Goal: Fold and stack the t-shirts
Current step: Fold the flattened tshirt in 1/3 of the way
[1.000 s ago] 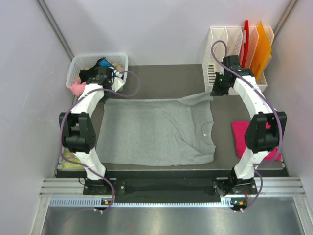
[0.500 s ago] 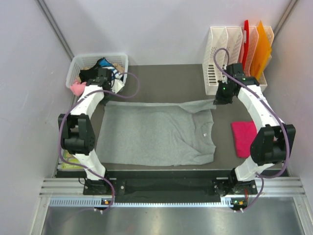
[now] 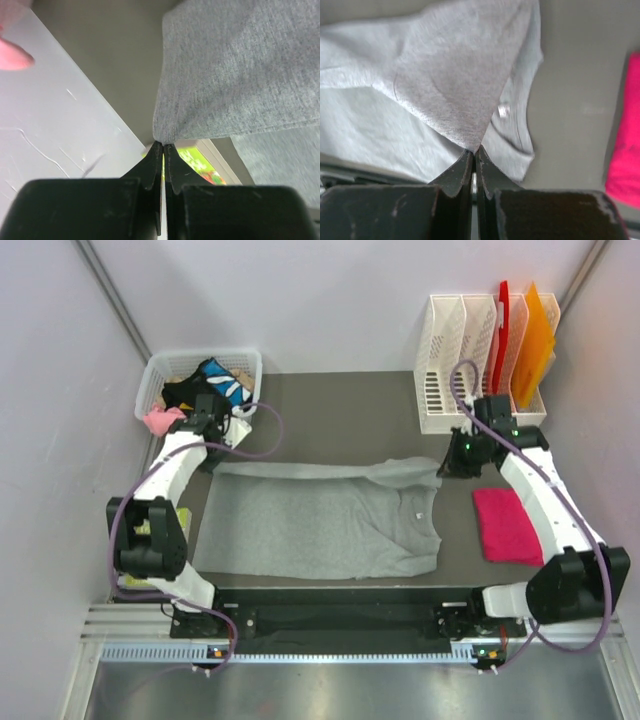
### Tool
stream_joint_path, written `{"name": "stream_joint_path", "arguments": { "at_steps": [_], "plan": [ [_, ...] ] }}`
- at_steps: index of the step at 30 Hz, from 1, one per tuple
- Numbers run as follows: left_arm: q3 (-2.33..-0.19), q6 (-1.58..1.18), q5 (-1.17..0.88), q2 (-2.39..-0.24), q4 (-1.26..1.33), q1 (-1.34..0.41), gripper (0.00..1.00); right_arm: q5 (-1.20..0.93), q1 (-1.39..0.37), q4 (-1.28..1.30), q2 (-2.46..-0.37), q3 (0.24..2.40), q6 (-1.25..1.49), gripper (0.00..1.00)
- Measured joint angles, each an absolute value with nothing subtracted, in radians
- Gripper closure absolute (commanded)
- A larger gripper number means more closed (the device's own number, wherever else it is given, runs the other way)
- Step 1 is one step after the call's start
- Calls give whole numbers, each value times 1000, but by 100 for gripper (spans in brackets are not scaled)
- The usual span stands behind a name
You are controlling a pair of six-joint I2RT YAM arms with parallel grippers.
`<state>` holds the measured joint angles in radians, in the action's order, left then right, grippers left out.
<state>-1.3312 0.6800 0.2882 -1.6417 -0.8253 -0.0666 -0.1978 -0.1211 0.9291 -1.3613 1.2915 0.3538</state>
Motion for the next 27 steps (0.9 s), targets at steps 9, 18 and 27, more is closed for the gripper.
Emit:
{"name": "stream_joint_path", "arguments": {
  "at_steps": [9,18,27],
  "plan": [
    [-1224,680,282,-1557,-830,-67,100,-206,-124,949,-1334,1117,367,100],
    [-1334,654,304,-1805,-784,-67,100,-181,-117,882,-1610,1354,361,100],
    [-1364,624,303,-1822,-772,-67,100,-193,-116,840,-1595,1230,358,100]
  ]
}}
